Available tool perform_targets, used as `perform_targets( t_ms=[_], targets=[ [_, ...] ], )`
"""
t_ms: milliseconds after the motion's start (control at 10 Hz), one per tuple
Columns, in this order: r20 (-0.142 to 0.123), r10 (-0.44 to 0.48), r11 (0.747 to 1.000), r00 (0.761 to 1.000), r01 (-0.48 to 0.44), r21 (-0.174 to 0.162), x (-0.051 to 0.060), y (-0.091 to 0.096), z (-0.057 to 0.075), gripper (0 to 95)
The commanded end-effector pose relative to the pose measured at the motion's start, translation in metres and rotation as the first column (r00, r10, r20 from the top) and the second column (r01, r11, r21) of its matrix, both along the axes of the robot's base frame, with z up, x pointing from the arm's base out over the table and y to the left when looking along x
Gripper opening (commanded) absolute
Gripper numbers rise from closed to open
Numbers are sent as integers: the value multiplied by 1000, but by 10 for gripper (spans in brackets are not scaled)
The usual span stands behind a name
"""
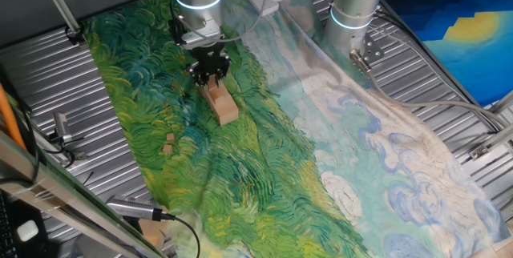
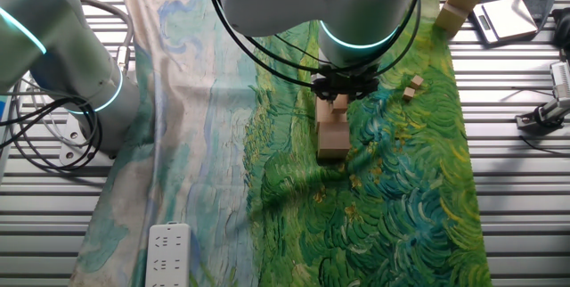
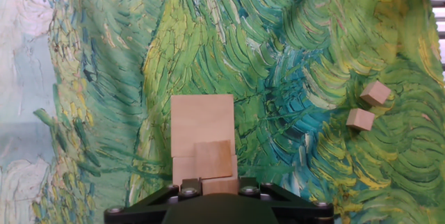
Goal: Stack the blocks into a pyramid shape
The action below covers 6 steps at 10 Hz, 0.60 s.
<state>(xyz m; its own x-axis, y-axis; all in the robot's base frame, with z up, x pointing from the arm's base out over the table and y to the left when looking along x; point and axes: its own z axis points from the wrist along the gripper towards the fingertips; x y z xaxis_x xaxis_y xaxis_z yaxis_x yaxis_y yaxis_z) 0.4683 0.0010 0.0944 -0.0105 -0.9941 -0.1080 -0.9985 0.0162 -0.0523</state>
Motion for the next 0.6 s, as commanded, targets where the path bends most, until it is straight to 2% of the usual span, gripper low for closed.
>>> perform_targets(
  t_ms=[100, 500, 600],
  targets=[
    [6, 2, 1000, 1000, -2, -1, 0, 0, 0, 0],
    [16, 20, 1000, 1000, -20, -5, 0, 0, -1, 0],
    [16, 23, 1000, 1000, -22, -4, 0, 0, -1, 190]
  ],
)
